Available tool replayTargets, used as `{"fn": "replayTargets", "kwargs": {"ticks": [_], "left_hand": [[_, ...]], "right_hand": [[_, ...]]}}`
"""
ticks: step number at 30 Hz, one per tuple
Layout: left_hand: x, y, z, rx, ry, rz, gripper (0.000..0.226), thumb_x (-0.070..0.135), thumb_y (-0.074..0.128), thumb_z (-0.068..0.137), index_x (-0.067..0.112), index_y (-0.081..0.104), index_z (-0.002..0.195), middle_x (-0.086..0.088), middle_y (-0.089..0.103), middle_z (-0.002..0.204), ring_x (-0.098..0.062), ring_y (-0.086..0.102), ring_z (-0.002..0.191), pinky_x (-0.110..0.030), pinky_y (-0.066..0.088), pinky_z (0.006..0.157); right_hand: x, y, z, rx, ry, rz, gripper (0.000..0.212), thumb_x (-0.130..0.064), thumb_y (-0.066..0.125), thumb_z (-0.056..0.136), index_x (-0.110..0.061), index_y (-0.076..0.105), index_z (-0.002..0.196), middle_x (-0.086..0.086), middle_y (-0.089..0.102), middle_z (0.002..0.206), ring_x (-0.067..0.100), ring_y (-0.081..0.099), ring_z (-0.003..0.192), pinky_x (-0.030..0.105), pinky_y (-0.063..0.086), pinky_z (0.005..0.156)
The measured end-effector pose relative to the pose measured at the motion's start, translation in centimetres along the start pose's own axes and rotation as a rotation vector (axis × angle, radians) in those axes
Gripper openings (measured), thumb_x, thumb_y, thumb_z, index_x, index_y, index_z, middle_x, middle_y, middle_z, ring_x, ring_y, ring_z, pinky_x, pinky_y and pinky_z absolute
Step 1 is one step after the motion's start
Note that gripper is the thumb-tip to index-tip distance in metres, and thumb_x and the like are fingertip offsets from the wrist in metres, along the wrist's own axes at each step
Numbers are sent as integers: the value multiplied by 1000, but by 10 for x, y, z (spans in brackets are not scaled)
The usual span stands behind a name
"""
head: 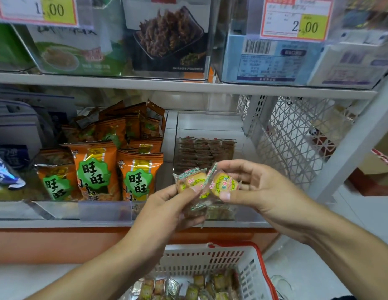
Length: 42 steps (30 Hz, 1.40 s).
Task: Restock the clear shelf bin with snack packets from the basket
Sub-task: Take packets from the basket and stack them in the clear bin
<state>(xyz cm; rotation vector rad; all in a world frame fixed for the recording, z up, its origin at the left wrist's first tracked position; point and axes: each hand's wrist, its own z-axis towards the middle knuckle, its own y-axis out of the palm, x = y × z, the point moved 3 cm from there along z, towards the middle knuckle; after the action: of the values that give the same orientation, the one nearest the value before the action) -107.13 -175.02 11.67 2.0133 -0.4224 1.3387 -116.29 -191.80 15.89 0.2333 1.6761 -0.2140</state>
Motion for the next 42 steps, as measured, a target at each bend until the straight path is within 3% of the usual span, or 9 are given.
{"fn": "replayTargets", "kwargs": {"ticks": [6, 11, 15, 21, 25, 29, 36, 40, 42], "left_hand": [[2, -1, 0, -34, 85, 174, 44, 50, 74, 73, 26, 80, 109, -1, 79, 109, -20, 76, 100, -31, 63, 82], [1, 5, 0, -138, 75, 258, 42, 49, 60, 88, 23, 77, 116, -3, 79, 111, -16, 75, 98, -34, 63, 85], [-3, 10, 0, -191, 39, 285, 45, 49, 51, 95, 20, 74, 121, -5, 77, 114, -17, 73, 106, -33, 61, 85], [5, 9, 12, -87, 40, 143, 37, 42, 65, 89, 23, 76, 118, -4, 77, 115, -19, 74, 106, -31, 61, 87], [7, 9, 24, 63, 5, 68, 22, 19, 72, 92, 26, 80, 111, -6, 74, 113, -25, 76, 97, -38, 63, 85], [6, 19, 30, 54, -22, 81, 25, 10, 70, 94, 24, 79, 113, -7, 67, 120, -29, 77, 94, -36, 64, 81], [2, 20, 34, 49, -71, 85, 24, 8, 72, 92, 23, 79, 109, -8, 67, 121, -21, 78, 88, -31, 64, 73], [0, 16, 37, 41, -88, 53, 21, 9, 73, 92, 24, 82, 103, -10, 70, 120, -21, 78, 92, -30, 63, 73], [-1, 15, 38, 31, -99, 38, 22, 7, 69, 94, 23, 82, 103, -10, 71, 119, -21, 78, 93, -34, 64, 75]], "right_hand": [[8, -2, 3, 55, 84, 75, 45, -14, 83, 64, -3, 68, 105, 14, 75, 96, 20, 71, 79, 26, 57, 68], [11, 1, 0, -80, 156, -13, 38, -30, 80, 77, -20, 72, 113, 7, 75, 114, 18, 71, 97, 28, 51, 74], [9, 6, -2, -276, 189, -27, 34, -18, 69, 93, -26, 68, 126, 6, 74, 118, 15, 68, 98, 23, 49, 71], [-6, -14, 15, -55, 91, -55, 46, 3, 77, 80, -13, 64, 121, 11, 74, 116, 23, 71, 107, 27, 55, 91], [-14, -44, 51, 362, -42, -800, 48, -23, 84, 78, -23, 54, 115, -7, 68, 103, 11, 65, 93, 21, 48, 73], [20, -61, 103, 379, 156, -1151, 58, -26, 75, 87, -7, 43, 131, 12, 59, 120, 31, 59, 112, 36, 51, 85], [66, -85, 155, 380, 307, -972, 65, -9, 63, 94, 1, 28, 147, 22, 54, 135, 37, 56, 122, 32, 45, 76], [80, -88, 168, 444, 278, -604, 83, -4, 66, 92, -14, 18, 158, 17, 52, 145, 34, 52, 131, 43, 47, 107], [82, -88, 172, 474, 263, -435, 86, -2, 65, 93, -21, 14, 159, 15, 51, 147, 35, 50, 132, 49, 45, 109]]}}
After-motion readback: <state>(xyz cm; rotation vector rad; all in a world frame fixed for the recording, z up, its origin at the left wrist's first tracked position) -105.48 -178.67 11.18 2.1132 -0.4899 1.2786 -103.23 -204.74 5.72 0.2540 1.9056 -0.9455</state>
